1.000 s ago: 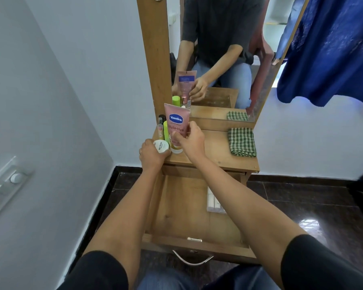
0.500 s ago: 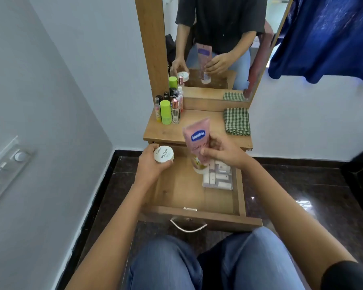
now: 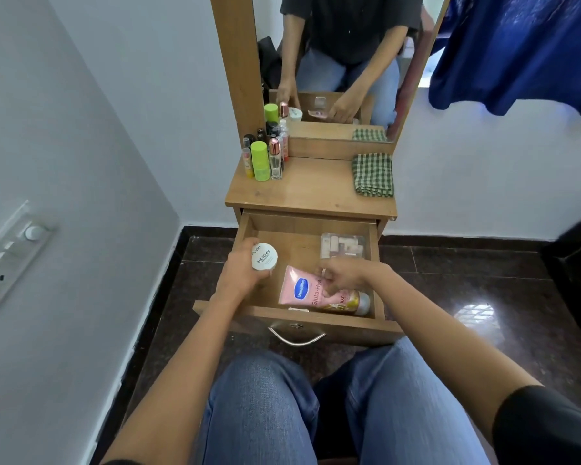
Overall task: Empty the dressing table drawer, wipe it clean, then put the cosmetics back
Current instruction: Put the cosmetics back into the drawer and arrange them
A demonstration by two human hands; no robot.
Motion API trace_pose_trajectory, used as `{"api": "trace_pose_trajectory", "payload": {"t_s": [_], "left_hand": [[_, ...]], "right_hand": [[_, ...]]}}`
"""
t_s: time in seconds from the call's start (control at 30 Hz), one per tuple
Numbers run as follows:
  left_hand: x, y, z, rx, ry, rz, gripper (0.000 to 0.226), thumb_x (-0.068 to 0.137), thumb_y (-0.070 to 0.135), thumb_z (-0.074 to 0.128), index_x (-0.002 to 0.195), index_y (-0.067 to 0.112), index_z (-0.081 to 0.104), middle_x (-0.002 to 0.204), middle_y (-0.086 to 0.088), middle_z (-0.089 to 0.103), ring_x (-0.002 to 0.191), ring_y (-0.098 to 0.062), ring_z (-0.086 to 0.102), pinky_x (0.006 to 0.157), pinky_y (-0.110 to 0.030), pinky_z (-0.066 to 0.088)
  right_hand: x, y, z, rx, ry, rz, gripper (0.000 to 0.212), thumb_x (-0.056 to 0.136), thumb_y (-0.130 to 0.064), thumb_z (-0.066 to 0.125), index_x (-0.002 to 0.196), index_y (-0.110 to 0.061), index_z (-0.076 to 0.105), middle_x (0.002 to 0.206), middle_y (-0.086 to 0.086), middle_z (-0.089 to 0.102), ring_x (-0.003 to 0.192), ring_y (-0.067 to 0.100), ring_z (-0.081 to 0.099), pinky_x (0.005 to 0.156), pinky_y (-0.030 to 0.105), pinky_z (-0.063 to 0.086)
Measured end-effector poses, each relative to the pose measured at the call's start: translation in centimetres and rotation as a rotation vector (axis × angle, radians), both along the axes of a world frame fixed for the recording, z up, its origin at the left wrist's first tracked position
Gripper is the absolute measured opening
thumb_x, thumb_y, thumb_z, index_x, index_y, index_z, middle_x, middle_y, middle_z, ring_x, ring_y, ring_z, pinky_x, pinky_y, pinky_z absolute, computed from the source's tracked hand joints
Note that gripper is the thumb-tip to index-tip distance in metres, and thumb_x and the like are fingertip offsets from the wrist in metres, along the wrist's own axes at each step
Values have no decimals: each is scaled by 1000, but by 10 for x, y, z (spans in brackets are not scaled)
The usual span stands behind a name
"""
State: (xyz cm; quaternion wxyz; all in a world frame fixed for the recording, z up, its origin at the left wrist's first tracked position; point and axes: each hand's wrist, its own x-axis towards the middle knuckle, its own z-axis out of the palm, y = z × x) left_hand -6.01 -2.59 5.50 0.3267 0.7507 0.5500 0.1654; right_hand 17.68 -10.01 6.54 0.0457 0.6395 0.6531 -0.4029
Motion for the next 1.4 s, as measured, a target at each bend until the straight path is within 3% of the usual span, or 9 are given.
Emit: {"api": "trace_pose_trajectory", "payload": {"t_s": [0.2,0.43,0.6,0.83,0.97,1.1,1.2,1.27,1.4], "left_hand": [[6,-4,-3,29,120,-65,81,67,22,85,136,17,42,130,-7,53,116,-24,52,96,-38,50],[9,-7,-5,20,140,-67,82,66,30,85,136,20,42,130,-4,54,115,-22,53,95,-38,51],[6,-6,-2,40,52,-53,78,67,29,85,134,20,45,128,-2,56,114,-19,53,92,-34,50],[2,-3,0,41,-25,-109,75,68,26,84,133,17,47,125,-1,58,112,-17,55,94,-33,50],[0,-4,-2,80,-70,-93,68,78,21,77,136,17,43,134,-1,52,122,-17,50,98,-25,37],[-4,-5,-5,155,-94,29,56,88,10,64,139,14,41,140,-4,48,129,-18,44,104,-26,34],[-6,-4,-8,176,-97,83,54,89,4,57,139,14,42,139,-3,48,129,-17,44,106,-30,36],[-7,-3,-10,169,-98,95,53,89,2,56,139,14,42,138,-3,49,129,-17,44,106,-29,36],[-8,0,-13,166,-90,99,53,88,0,54,138,12,43,139,-3,48,130,-17,43,108,-30,35]], "right_hand": [[-7,2,-19,-28,-8,-11,30,82,-8,67,110,-11,58,104,3,62,98,23,59,80,31,50],[-9,3,-22,-51,-14,-39,47,87,-16,64,132,-14,51,111,-2,60,100,17,59,75,19,47],[-33,21,-8,239,300,-413,44,91,-26,62,130,-8,53,128,8,59,106,18,62,89,27,52],[-84,47,-12,-40,716,-837,26,86,-10,68,107,2,59,112,23,66,81,21,66,77,33,58],[-95,54,-15,-90,860,-1167,42,82,2,69,119,4,50,123,23,60,102,30,66,78,31,58],[-105,62,-32,3,779,-1328,55,80,-2,72,129,0,46,122,15,58,100,30,66,73,33,57],[-113,65,-44,91,545,-1233,23,80,-16,74,89,-6,56,90,10,60,72,23,65,70,34,57],[-120,67,-48,119,457,-1152,27,79,-24,75,71,-8,55,71,7,62,57,19,62,66,32,55],[-131,73,-55,184,348,-1049,32,77,-32,76,86,-2,69,82,14,71,74,25,70,67,32,56]]}}
